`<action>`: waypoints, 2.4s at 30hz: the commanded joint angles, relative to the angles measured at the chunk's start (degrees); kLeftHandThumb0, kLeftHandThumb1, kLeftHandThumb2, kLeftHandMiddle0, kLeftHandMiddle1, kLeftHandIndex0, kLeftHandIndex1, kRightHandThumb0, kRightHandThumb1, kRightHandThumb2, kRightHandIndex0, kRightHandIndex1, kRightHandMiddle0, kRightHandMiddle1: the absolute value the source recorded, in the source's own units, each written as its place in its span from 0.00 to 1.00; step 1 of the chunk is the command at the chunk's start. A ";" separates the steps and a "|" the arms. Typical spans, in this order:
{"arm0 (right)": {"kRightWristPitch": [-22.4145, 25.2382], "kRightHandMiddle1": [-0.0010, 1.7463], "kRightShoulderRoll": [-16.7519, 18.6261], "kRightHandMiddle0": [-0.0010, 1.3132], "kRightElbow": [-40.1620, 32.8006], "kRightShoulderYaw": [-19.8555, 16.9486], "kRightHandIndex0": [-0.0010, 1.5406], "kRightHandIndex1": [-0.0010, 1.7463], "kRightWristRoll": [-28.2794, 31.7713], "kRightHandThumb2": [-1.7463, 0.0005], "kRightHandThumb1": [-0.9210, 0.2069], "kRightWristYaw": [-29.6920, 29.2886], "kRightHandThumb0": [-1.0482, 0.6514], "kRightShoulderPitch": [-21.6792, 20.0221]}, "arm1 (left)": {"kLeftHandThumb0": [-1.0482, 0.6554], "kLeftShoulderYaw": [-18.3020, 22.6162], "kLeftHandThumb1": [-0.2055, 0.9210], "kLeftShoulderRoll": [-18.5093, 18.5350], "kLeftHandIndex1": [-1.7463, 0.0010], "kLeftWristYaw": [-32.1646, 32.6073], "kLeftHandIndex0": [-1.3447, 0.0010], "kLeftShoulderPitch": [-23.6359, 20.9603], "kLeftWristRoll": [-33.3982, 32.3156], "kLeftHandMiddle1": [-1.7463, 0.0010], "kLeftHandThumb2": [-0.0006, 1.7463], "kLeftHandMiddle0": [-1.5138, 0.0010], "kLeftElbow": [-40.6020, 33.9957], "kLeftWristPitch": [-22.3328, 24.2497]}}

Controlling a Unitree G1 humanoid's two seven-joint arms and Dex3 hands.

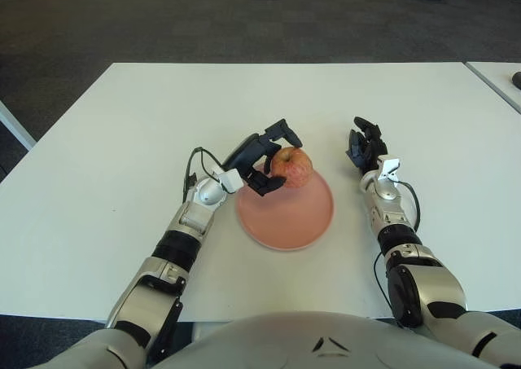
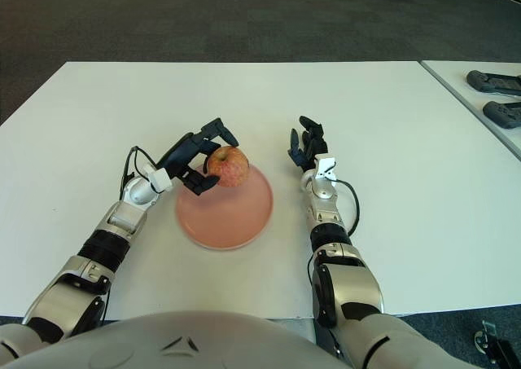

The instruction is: Put the apple into the plate.

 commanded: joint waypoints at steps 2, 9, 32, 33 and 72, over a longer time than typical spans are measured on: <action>0.91 0.39 -0.24 0.00 1.01 -0.32 0.16 0.12 0.24 0.64 0.00 -0.03 0.22 0.33 | 0.34 0.44 0.44 0.55 0.00 -0.57 0.53 -1.42 -0.64 0.00 0.77 0.24 -0.22 -0.43; 0.92 0.39 -0.35 0.00 1.25 -0.40 0.16 0.12 0.29 0.64 0.00 0.06 0.22 0.16 | 0.34 0.28 0.44 1.09 0.00 -0.72 0.53 -1.78 0.31 0.00 0.77 0.25 0.23 -1.14; 0.85 0.39 -0.58 0.00 1.58 -0.55 0.16 0.12 0.39 0.64 0.00 0.27 0.22 -0.07 | 0.34 -2.84 0.47 6.92 0.00 7.95 0.55 -6.45 18.61 0.00 0.75 0.25 5.19 -7.52; 0.84 0.39 -0.59 0.00 1.59 -0.55 0.16 0.12 0.39 0.64 0.00 0.27 0.22 -0.07 | 0.34 -3.10 0.47 7.23 0.00 8.06 0.56 -6.57 19.15 0.00 0.74 0.26 5.07 -7.53; 0.76 0.39 -0.59 0.00 2.40 -0.61 0.16 0.12 0.35 0.64 0.00 0.18 0.22 -0.70 | 0.35 -5.22 0.50 11.03 0.00 12.92 0.57 -6.82 22.40 0.00 0.72 0.27 1.72 -7.55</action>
